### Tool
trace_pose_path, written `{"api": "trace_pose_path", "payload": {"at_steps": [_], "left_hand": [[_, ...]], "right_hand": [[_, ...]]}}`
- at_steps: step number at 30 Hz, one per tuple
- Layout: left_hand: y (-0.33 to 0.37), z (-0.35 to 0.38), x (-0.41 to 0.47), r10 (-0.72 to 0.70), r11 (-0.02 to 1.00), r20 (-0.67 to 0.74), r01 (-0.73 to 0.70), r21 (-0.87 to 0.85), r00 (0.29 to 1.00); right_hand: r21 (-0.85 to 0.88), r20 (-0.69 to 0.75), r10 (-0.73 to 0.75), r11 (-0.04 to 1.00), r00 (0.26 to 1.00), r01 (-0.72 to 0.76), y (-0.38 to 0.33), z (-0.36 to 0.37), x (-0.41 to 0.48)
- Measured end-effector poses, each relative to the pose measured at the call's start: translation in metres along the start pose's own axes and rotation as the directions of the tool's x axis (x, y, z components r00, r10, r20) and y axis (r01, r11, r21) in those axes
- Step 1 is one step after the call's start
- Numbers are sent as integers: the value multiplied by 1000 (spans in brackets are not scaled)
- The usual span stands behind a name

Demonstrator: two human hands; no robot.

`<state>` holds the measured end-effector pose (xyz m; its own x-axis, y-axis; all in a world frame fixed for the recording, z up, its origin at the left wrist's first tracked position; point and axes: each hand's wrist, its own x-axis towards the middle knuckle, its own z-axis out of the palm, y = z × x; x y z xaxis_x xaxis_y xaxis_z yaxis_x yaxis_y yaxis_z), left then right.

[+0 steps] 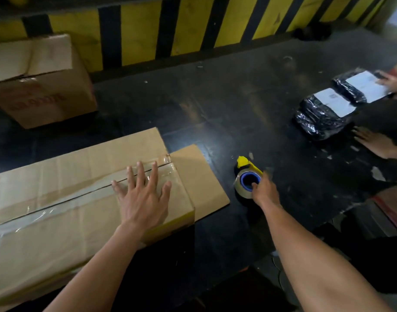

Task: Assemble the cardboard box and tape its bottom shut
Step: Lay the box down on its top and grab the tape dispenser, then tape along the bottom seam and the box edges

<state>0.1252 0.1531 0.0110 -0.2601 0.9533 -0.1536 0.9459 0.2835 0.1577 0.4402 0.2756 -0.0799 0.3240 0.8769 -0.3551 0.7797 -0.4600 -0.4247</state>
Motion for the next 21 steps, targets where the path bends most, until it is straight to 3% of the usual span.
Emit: {"api": "trace_pose_path", "payload": {"at_steps": [3,7,14,21], "left_hand": [[-3,-3,0,-6,999,-13,6,-52,1000],[-11,-7,-4,8,998,-49,-10,-57,999],[-35,-23,-11,-34,989,-85,21,-147,996],[-106,-31,-28,-140,974,-103,118,-193,985]], "right_hand": [[40,-16,62,997,998,-61,-6,0,4],[45,109,60,997,992,-65,-15,-5,-3],[228,177,-284,943,942,241,-87,-55,-52],[335,188,-674,727,714,599,-200,-60,-148]]}}
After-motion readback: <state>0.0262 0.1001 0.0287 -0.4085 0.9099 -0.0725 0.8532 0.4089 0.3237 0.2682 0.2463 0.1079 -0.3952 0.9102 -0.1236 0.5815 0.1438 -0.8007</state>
